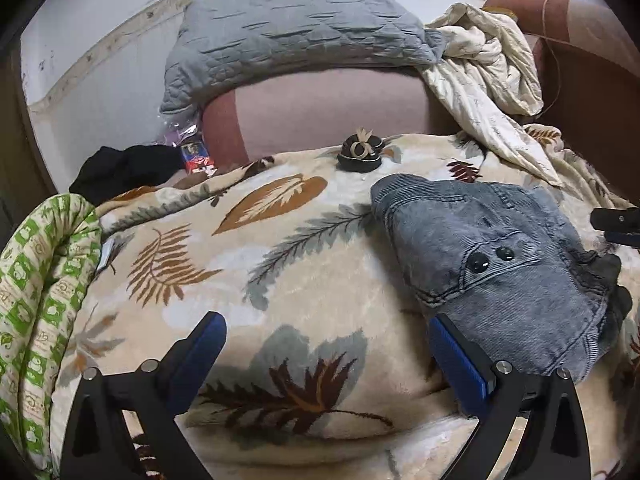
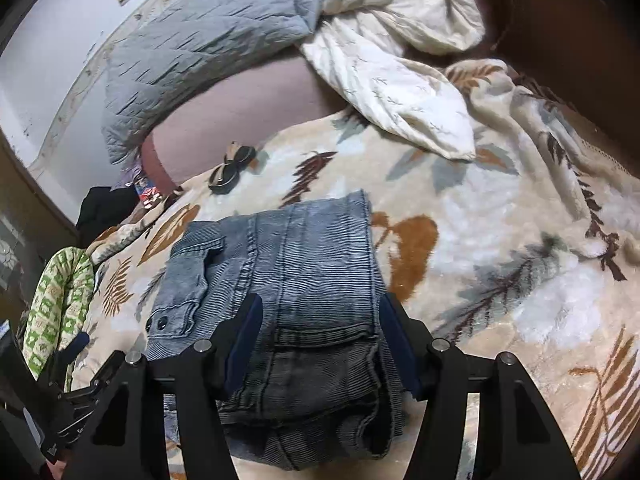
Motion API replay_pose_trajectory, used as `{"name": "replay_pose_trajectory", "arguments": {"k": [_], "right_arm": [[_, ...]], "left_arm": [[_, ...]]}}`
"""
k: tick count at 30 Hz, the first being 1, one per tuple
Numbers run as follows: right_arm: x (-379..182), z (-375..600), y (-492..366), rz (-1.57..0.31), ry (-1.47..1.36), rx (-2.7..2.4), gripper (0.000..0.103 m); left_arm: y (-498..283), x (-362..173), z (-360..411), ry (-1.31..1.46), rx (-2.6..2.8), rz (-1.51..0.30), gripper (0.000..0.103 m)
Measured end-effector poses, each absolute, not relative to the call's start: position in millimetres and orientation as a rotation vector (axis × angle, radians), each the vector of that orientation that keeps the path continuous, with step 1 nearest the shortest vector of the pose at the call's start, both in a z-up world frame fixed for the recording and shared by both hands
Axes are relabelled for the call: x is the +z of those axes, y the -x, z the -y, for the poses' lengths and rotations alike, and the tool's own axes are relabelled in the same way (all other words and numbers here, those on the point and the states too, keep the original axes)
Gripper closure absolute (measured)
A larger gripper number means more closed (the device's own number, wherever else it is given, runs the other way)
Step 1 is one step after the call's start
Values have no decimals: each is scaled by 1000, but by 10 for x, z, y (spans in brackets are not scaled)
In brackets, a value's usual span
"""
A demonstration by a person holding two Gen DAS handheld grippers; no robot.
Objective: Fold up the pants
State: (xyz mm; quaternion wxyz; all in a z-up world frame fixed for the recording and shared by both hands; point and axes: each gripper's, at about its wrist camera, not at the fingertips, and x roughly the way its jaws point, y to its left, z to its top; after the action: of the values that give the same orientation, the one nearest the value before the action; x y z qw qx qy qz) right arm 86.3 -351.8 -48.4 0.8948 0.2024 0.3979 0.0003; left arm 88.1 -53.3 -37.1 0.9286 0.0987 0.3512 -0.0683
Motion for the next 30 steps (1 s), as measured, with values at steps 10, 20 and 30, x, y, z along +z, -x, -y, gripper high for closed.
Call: {"name": "replay_pose_trajectory", "arguments": {"k": [10, 20, 30], "right_arm": [[-566, 3608, -890, -846, -435, -47, 41], [-628, 3609, -934, -870, -440, -56, 41], [-643, 3590, -948, -878, -438, -50, 41]], "left_arm": [[-888, -457, 460, -187, -132, -751, 1], [-931, -555, 421, -184, -124, -786, 1], [-970, -649, 393, -182, -111, -823, 1]]}}
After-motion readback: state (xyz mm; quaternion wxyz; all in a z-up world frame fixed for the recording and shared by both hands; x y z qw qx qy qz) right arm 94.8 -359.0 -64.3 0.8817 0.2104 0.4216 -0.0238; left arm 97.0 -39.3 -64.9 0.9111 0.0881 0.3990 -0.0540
